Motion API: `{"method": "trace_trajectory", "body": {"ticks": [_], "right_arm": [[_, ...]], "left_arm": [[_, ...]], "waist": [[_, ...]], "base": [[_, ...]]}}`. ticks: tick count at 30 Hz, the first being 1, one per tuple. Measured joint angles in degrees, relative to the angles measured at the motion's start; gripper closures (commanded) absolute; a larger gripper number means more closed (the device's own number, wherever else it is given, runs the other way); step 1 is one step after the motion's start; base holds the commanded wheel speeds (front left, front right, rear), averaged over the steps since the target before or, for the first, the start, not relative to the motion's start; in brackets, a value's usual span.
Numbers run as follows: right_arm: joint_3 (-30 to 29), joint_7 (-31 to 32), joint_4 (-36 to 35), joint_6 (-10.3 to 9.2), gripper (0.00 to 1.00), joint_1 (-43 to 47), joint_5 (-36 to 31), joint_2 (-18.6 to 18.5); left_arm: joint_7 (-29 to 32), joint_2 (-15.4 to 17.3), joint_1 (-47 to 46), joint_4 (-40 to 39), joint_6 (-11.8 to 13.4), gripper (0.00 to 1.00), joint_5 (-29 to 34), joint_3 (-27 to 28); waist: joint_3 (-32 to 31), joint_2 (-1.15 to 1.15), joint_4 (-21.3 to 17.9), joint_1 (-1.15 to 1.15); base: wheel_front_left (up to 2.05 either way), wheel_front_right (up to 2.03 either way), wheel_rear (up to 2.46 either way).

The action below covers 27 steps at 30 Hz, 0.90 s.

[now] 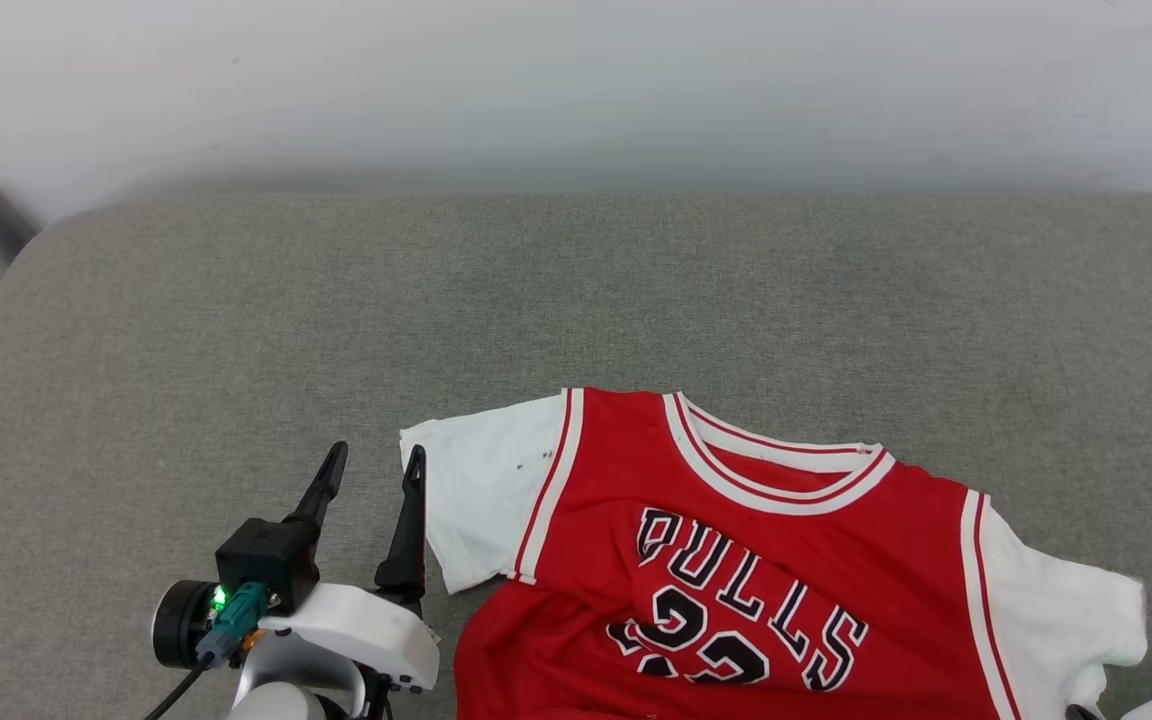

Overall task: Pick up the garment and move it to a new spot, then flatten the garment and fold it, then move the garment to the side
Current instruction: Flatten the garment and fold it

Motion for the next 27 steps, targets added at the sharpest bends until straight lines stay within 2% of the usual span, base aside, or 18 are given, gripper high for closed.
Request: {"method": "trace_trajectory", "body": {"ticks": [1,2,3,4,10,14,17,21,27], "right_arm": [[-0.5,-0.9,1.3,-0.01,1.00,0.0,0.4,0.1],[-0.6,-2.2,2.5,0.00,0.85,-0.1,0.4,0.2],[-0.5,-3.5,3.7,0.00,0.52,-0.2,0.4,0.3],[-0.2,-4.7,4.7,0.00,0.00,-0.6,0.4,0.3],[-1.1,-15.9,8.2,0.00,0.00,-3.1,-0.1,0.5],[-3.8,-23.7,7.8,-0.01,0.00,-4.7,-3.3,0.5],[-3.6,-28.7,6.6,-0.01,0.00,-5.4,-5.8,0.5],[-0.8,-33.7,4.7,-0.01,0.00,-5.8,-8.6,0.4],[7.8,-37.4,0.6,-0.01,0.00,-5.8,-11.1,0.4]], "left_arm": [[0.0,0.0,0.0,0.0,0.0,0.00,0.0,-0.1],[0.0,0.1,0.0,0.0,0.1,0.00,0.0,-0.1],[0.1,0.1,0.0,0.0,0.1,0.00,0.0,-0.1],[0.2,0.2,0.0,-0.1,0.1,0.00,0.0,-0.1],[0.3,0.4,0.0,0.0,0.2,0.00,-0.2,-0.2],[0.4,0.5,0.2,0.0,0.5,0.00,-0.5,-0.2],[0.4,0.5,0.5,0.2,0.7,0.00,-0.8,-0.2],[0.6,0.6,1.3,0.3,1.0,0.00,-1.0,-0.2],[0.8,1.4,2.3,0.1,1.6,0.00,-1.3,0.2]], "waist": [[0.0,0.00,-0.2,0.00],[0.1,0.00,-0.3,0.00],[0.1,0.00,-0.4,0.00],[0.2,0.00,-0.5,0.00],[-0.3,0.00,-0.7,0.00],[-1.2,0.00,-0.6,0.00],[-2.2,0.00,-0.3,0.00],[-3.7,0.00,0.2,0.00],[-5.5,0.00,0.4,0.00]], "base": [[0.00,0.00,0.00],[0.00,0.00,0.00],[0.00,0.00,0.00],[0.00,0.00,0.00],[0.00,0.00,0.00],[0.00,0.00,0.00],[0.00,0.00,0.00],[0.00,0.00,0.00],[0.00,0.00,0.00]]}}
